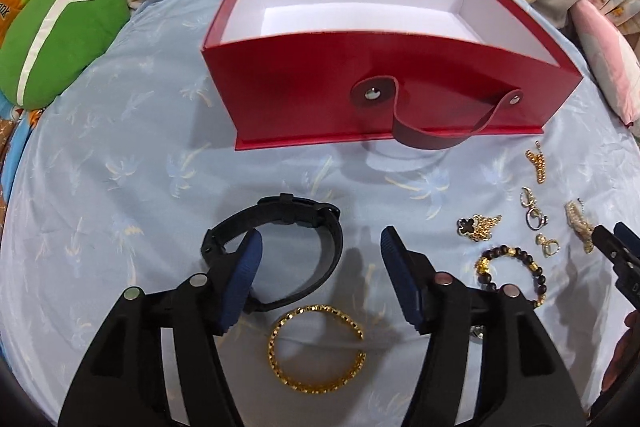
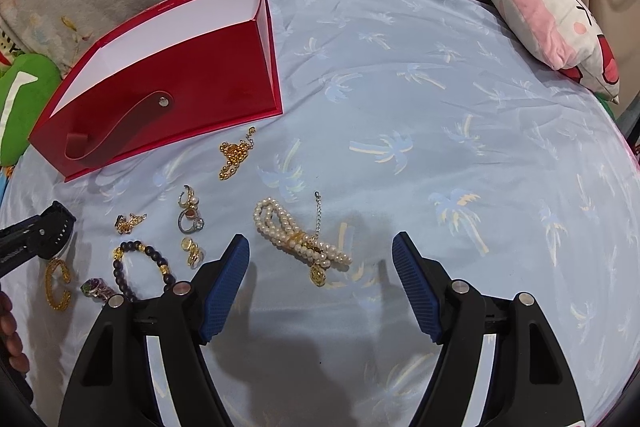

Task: Organize jewelry
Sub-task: 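Lift the black smartwatch with the left tool while the right tool grasps the pearl necklace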

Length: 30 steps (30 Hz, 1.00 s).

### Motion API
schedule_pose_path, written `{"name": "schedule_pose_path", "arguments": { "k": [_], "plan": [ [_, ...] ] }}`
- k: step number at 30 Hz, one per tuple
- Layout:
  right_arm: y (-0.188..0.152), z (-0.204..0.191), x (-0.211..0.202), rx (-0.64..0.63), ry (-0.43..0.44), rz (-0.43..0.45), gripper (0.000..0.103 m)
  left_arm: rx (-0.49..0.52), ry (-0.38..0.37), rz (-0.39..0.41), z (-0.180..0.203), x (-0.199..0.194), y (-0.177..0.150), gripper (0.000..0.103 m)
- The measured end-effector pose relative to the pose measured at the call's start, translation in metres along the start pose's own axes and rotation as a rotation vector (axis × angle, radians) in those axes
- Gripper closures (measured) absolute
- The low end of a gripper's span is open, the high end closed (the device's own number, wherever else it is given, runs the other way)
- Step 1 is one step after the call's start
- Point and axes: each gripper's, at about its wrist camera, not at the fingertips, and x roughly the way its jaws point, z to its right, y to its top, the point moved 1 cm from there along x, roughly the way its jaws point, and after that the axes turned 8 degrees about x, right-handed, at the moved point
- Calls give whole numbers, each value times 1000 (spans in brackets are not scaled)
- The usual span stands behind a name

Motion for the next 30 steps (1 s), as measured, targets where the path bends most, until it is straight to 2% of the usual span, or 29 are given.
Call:
{"name": "schedule_pose_path", "arguments": {
  "k": [3,4,5,6,8,9,12,17,18,20,24,25,26,27,28,29,30],
  "plan": [
    [1,0,2,4,-1,-2,31,19,14,-30,3,11,1,46],
    [1,0,2,5,0,-2,31,20,14,-46,4,16,1,54],
    [1,0,3,6,-1,-3,31,25,21,-45,5,17,0,58],
    [1,-1,3,5,-2,-3,31,27,7,-58,5,21,-1,74],
    [1,-1,5,4,-5,-4,31,5,-3,-55,2,22,-3,89],
    [2,0,6,5,-5,-7,31,5,-1,-53,1,22,-2,101],
    [1,2,9,5,1,-12,31,-23,-45,-55,-7,21,-3,101],
    [0,-1,17,-45,15,-37,31,-83,-74,6,-28,-7,-1,101],
    [-1,-3,19,-58,17,-45,32,-97,-70,29,-35,-18,0,101],
    [-2,-6,26,-83,23,-67,41,-118,-74,50,-44,-29,3,101],
    [0,-12,32,-120,15,-58,44,-142,-69,87,-57,-49,5,101],
    [2,-12,33,-120,19,-58,49,-143,-66,93,-57,-52,5,101],
    [4,-12,34,-121,22,-55,60,-146,-64,98,-57,-55,5,101],
    [6,-12,34,-119,27,-54,68,-148,-64,103,-58,-58,5,101],
    [7,-12,34,-114,31,-57,81,-151,-63,107,-59,-60,5,101],
    [9,-12,34,-108,33,-62,86,-155,-67,110,-61,-62,4,101],
    [10,-12,35,-105,33,-65,86,-157,-69,112,-60,-64,2,101]
  ]
}}
